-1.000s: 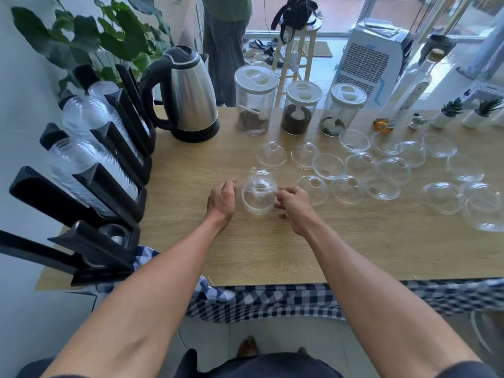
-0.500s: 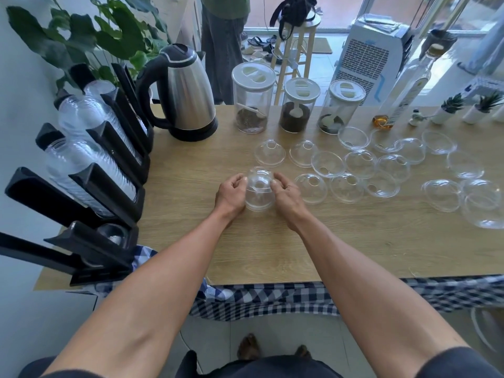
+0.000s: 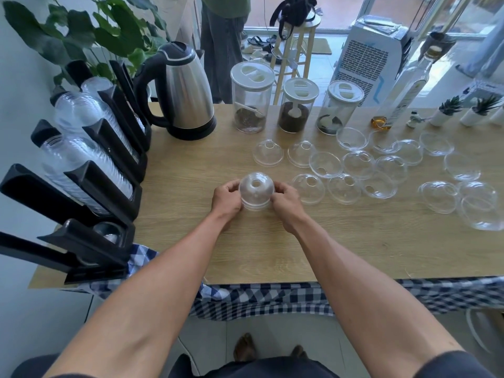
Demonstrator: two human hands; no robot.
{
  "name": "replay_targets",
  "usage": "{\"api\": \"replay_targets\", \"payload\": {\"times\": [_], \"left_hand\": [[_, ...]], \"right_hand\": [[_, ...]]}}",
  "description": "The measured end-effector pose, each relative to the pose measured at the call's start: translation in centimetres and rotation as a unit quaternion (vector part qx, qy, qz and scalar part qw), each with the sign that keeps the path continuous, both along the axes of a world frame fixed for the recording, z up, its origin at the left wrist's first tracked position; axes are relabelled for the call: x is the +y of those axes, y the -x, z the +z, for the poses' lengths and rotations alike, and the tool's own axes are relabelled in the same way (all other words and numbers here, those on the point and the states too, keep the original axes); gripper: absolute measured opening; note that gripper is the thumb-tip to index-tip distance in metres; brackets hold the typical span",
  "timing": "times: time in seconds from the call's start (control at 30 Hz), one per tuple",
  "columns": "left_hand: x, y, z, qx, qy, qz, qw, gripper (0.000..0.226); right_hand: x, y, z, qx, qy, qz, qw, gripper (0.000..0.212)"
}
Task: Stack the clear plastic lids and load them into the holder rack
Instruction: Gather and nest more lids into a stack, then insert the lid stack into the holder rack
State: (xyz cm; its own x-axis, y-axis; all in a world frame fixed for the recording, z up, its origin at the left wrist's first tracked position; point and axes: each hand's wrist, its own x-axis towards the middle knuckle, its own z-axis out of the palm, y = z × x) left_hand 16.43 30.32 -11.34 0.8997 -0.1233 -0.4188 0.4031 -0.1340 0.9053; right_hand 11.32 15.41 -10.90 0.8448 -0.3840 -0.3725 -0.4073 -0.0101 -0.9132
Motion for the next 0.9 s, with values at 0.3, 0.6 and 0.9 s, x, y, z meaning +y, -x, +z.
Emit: {"api": "replay_targets", "payload": {"times": [0.3, 0.6, 0.9], "left_hand": [[0.9, 1.3, 1.6, 0.067, 0.107, 0.088, 0.988, 0.016], [3.1, 5.5, 5.7, 0.077, 0.131, 0.160, 0.975, 0.012], [7.1, 10.2, 9.3, -0.036, 0.032, 0.229, 0.972, 0.022]], "right_hand": [[-0.1, 0.6, 0.7, -0.021, -0.029, -0.014, 0.999, 0.022], [1.2, 1.7, 4.4, -0.030, -0.085, 0.074, 0.993, 0.031], [5.4, 3.0, 7.5, -0.063, -0.058, 0.188, 0.979, 0.037]]}}
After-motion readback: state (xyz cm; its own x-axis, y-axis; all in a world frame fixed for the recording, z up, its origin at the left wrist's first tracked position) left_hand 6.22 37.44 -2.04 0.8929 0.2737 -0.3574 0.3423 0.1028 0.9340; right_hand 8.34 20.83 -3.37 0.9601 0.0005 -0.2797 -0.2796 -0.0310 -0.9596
